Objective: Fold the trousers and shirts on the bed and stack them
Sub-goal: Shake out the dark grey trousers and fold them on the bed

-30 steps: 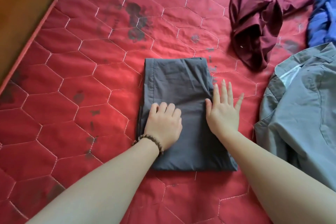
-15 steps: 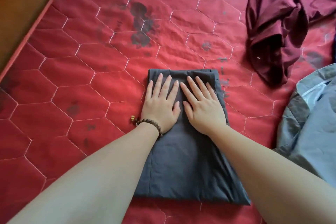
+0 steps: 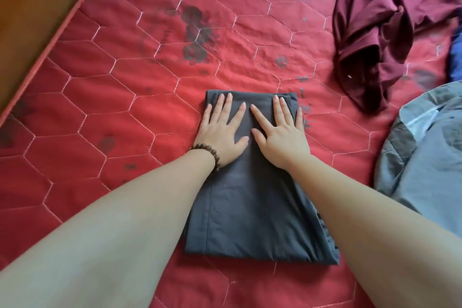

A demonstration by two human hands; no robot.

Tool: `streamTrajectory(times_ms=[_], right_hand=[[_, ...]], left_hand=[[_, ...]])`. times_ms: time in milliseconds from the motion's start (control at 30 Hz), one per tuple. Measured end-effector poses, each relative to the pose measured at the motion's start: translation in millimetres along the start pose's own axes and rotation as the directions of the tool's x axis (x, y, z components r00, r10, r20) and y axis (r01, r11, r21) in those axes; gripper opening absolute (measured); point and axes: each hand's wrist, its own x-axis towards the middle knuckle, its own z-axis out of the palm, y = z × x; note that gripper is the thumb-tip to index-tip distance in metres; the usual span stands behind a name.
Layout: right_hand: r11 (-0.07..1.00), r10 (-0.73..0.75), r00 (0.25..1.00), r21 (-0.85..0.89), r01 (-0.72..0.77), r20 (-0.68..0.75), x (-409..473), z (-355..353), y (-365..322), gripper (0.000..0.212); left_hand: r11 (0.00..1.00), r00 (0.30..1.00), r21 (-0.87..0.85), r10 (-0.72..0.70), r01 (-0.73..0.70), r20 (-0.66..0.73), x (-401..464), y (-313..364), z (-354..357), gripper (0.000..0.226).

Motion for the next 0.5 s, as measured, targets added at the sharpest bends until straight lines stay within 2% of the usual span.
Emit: streamTrajectory(times_ms=[67, 133, 200, 300, 367, 433, 500], right_hand=[[0.998, 0.047, 0.992, 0.035, -0.043, -0.115, -27.9, 4.1, -20.2, 0.055], [0.998, -0.001, 0.985, 0.063, 0.012, -0.173, -75.8, 22.8, -45.2, 0.054], [0.994, -0.072, 0.985, 0.067, 0.083, -0.156, -122.9, 42.8, -56.8, 0.054], [0.990, -0.136, 0.984, 0.032, 0.141, -0.117, -160.8, 56.0, -31.3, 0.059], [0.997, -0.083, 0.992, -0.011, 0.082, -0.100, -172.8, 55.9, -4.6, 0.061], [0.998, 0.063, 0.996, -0.009, -0.064, -0.069, -178.5, 50.0, 11.9, 0.060], [0.992, 0.123, 0.992, 0.008, -0.123, -0.039, -179.7, 46.1, 13.1, 0.058]], left_hand=[[0.999, 0.998, -0.019, -0.035, 0.034, -0.048, -22.6, 6.8, -0.3, 0.069], [1.000, 0.992, -0.001, -0.021, 0.021, -0.124, -64.8, 22.4, 11.9, 0.063], [1.000, 0.987, 0.018, 0.027, -0.024, -0.161, -110.7, 33.3, 32.0, 0.061], [1.000, 0.987, 0.019, -0.005, 0.008, -0.159, -146.7, 28.4, 49.0, 0.065], [0.999, 0.990, 0.006, -0.037, 0.038, -0.135, -151.8, 24.1, 48.6, 0.066], [0.997, 0.991, -0.038, -0.077, 0.074, -0.111, -152.2, 25.3, 45.4, 0.065], [0.977, 0.976, -0.140, -0.179, 0.162, -0.124, -153.3, 29.8, 43.3, 0.063]])
